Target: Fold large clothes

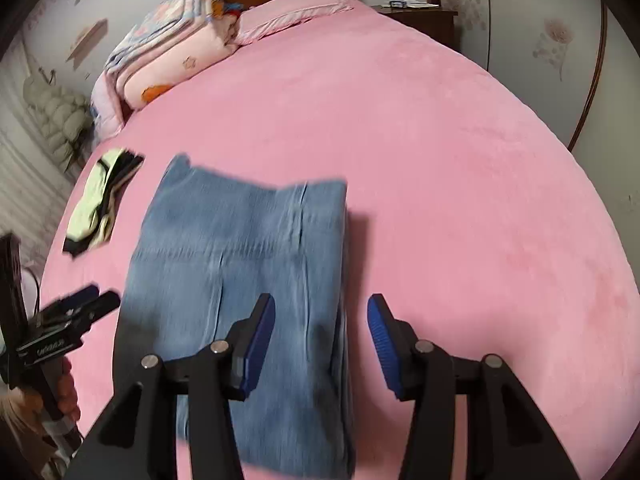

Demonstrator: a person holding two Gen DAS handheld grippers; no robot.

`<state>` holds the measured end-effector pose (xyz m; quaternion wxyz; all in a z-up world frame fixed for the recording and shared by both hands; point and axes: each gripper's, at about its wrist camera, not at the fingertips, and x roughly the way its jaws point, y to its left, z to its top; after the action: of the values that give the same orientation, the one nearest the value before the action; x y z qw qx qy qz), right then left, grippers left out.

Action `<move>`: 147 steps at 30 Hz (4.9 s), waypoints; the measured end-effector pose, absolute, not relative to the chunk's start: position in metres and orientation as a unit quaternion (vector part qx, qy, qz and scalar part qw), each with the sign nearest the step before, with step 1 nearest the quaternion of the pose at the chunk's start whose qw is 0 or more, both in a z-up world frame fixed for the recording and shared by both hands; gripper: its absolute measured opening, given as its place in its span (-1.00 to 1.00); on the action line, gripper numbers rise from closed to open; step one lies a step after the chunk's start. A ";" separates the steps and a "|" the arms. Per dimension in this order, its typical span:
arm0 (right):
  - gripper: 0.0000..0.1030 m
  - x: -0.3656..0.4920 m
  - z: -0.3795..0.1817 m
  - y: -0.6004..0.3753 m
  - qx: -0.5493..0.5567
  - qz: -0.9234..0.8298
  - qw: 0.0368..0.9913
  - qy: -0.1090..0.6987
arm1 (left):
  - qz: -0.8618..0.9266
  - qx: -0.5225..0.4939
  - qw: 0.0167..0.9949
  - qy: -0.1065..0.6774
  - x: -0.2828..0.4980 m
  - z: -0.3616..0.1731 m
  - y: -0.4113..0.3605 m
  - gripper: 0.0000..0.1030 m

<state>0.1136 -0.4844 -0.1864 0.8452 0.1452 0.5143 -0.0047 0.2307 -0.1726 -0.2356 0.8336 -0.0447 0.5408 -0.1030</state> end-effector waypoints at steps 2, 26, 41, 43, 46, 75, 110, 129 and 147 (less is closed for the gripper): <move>-0.06 0.137 -0.202 -0.487 0.152 -0.005 0.837 0.526 | -0.106 -0.055 0.825 0.552 0.251 -0.246 -0.172 0.63; -0.66 0.135 -0.173 -0.450 0.100 0.020 0.862 0.497 | -0.130 -0.011 0.850 0.511 0.234 -0.208 -0.183 0.26; -0.83 0.010 -0.219 -0.422 0.027 0.034 0.833 0.552 | -0.141 0.014 0.835 0.532 0.114 -0.244 -0.181 -0.40; -0.83 0.009 -0.219 -0.422 0.017 0.035 0.832 0.553 | -0.138 0.020 0.836 0.531 0.115 -0.245 -0.181 -0.40; -0.83 0.014 -0.215 -0.414 -0.003 0.029 0.831 0.556 | -0.132 0.009 0.833 0.538 0.116 -0.241 -0.180 -0.37; 0.25 0.000 -0.086 -0.421 0.137 0.069 0.847 0.509 | -0.087 -0.090 0.826 0.550 0.107 -0.136 -0.160 0.99; -0.09 0.150 -0.309 -0.479 0.319 0.243 0.699 0.593 | -0.237 -0.201 0.719 0.622 0.239 -0.329 -0.169 0.83; -0.59 0.094 -0.182 -0.403 0.260 0.177 0.774 0.549 | -0.214 -0.118 0.802 0.545 0.157 -0.197 -0.134 -0.20; -0.59 0.337 -0.134 -0.068 0.298 0.290 0.762 0.497 | -0.159 -0.056 0.844 0.509 0.346 -0.099 0.204 -0.18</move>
<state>0.3369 -0.0677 -0.1343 0.7617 0.2977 0.4970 0.2903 0.3465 0.2038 -0.0992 0.8442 -0.0557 0.5087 -0.1594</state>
